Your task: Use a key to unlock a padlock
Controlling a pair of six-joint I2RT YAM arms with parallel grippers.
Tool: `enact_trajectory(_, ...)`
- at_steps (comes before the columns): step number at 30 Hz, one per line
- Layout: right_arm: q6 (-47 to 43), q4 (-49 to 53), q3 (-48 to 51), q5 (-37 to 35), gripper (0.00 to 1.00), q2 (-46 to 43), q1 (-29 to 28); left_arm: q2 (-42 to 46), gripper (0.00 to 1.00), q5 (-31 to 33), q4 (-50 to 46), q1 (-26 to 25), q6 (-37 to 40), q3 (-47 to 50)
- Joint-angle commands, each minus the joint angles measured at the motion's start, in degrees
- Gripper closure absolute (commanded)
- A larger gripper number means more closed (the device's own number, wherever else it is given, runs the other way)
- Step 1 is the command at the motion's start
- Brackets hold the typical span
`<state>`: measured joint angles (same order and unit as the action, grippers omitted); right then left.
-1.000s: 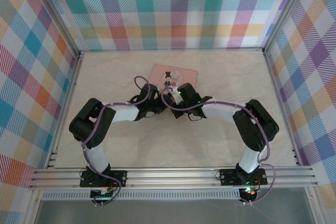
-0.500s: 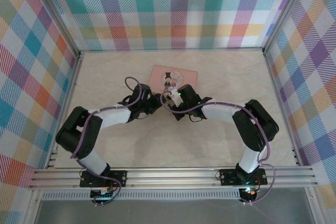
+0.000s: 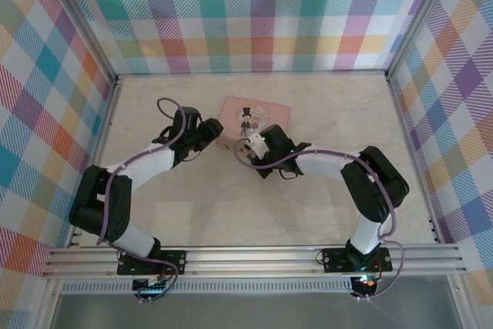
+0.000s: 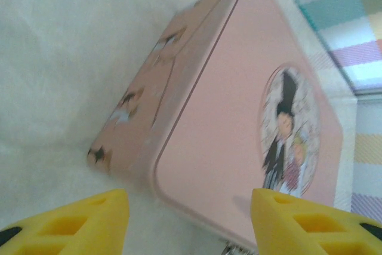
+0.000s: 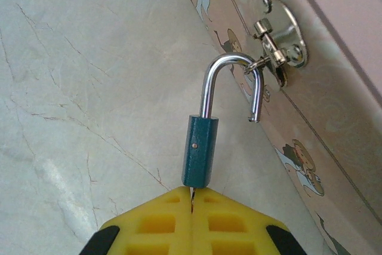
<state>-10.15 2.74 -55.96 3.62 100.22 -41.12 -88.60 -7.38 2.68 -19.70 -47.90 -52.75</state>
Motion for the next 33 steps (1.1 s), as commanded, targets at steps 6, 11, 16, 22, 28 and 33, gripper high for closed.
enact_trajectory(6,-2.5,1.2,1.4,2.6,1.00,-3.6,-1.7,-7.8,0.44,-0.5,-1.3,2.0,3.7,-9.1)
enact_trajectory(11,-3.5,1.3,1.8,1.4,1.00,-3.7,-2.5,-11.9,0.44,-2.0,-2.1,2.2,5.1,-13.0)
enact_trajectory(16,-4.5,1.2,1.9,0.1,1.00,-3.6,-3.1,-14.0,0.44,-3.0,-2.5,2.2,5.7,-15.1)
enact_trajectory(22,-6.8,0.4,1.8,-2.9,1.00,-2.9,-4.2,-15.4,0.44,-4.6,-2.4,2.2,5.7,-15.6)
enact_trajectory(28,-8.5,-1.7,2.2,-4.2,1.00,-2.7,-4.6,-16.3,0.44,-5.6,-1.9,2.2,5.6,-15.9)
enact_trajectory(33,-11.4,-4.2,2.4,-6.2,1.00,-2.5,-4.7,-16.9,0.44,-6.4,-1.4,2.2,5.3,-15.9)
